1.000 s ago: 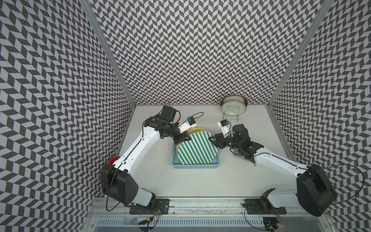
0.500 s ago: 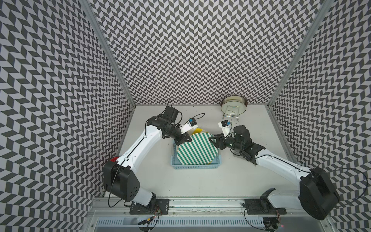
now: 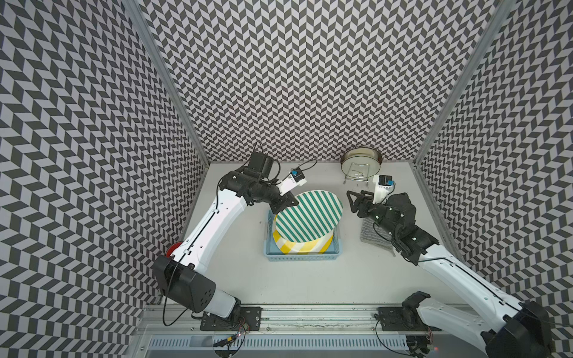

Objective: Wipe the wet plate dry
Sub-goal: Pick up the plate from the bin, then pick up the towel at the center of the board.

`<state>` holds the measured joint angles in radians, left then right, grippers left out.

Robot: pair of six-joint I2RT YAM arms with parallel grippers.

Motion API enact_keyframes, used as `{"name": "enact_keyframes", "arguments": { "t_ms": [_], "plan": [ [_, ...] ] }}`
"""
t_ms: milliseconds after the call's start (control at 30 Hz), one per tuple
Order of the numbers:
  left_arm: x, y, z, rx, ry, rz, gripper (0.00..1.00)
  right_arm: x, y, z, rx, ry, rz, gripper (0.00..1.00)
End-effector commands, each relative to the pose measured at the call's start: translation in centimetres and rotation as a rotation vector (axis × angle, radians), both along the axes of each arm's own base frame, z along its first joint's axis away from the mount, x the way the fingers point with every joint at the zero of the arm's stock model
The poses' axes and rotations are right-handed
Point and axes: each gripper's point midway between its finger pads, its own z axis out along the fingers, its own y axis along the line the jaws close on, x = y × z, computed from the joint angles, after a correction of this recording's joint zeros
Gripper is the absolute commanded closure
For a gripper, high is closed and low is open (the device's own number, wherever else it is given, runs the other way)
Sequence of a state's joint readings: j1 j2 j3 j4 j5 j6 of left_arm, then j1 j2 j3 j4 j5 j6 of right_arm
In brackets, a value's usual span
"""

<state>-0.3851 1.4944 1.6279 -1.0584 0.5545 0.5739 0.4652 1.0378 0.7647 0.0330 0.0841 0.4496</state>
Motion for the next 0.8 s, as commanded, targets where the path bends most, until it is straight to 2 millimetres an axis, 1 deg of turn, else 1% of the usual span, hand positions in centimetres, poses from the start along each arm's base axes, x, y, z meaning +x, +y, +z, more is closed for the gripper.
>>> {"name": "enact_keyframes", "arguments": {
  "t_ms": [0,67,133,233,300,333,400,467,600,667,767],
  "plan": [
    [1.2,1.4,5.3,-0.128,-0.080,0.074,1.00,1.1,-5.7,-2.8,-0.035,0.131,-0.299,0.30],
    [2.5,2.8,6.5,-0.201,-0.067,0.133,1.00,1.1,-7.7,-5.4,-0.054,0.227,-0.396,0.29],
    [3.8,4.1,7.0,-0.283,-0.037,0.191,1.00,0.7,-8.7,-7.9,-0.086,0.302,-0.450,0.29],
    [5.2,5.4,6.1,-0.369,0.015,0.260,1.00,-0.2,-9.2,-11.2,-0.155,0.403,-0.457,0.30],
    [6.0,6.3,5.6,-0.410,0.019,0.319,1.00,-0.9,-10.0,-13.7,-0.175,0.452,-0.504,0.30],
    [6.0,6.6,5.4,-0.436,0.030,0.337,1.00,-1.1,-10.4,-15.0,-0.178,0.475,-0.532,0.30],
    [5.6,6.8,5.7,-0.515,0.034,0.321,1.00,-1.3,-10.8,-17.1,-0.196,0.530,-0.546,0.30],
    [4.9,6.4,5.9,-0.582,0.065,0.292,1.00,-1.3,-11.1,-18.5,-0.217,0.575,-0.560,0.31],
    [3.8,5.9,6.1,-0.653,0.091,0.256,1.00,-0.9,-12.0,-20.8,-0.249,0.658,-0.606,0.33],
    [3.7,5.9,6.0,-0.650,0.082,0.257,1.00,-0.8,-12.4,-21.9,-0.272,0.691,-0.631,0.34],
    [3.5,6.1,5.9,-0.635,0.065,0.255,1.00,-0.5,-12.5,-23.1,-0.299,0.729,-0.639,0.34]
  ]
}}
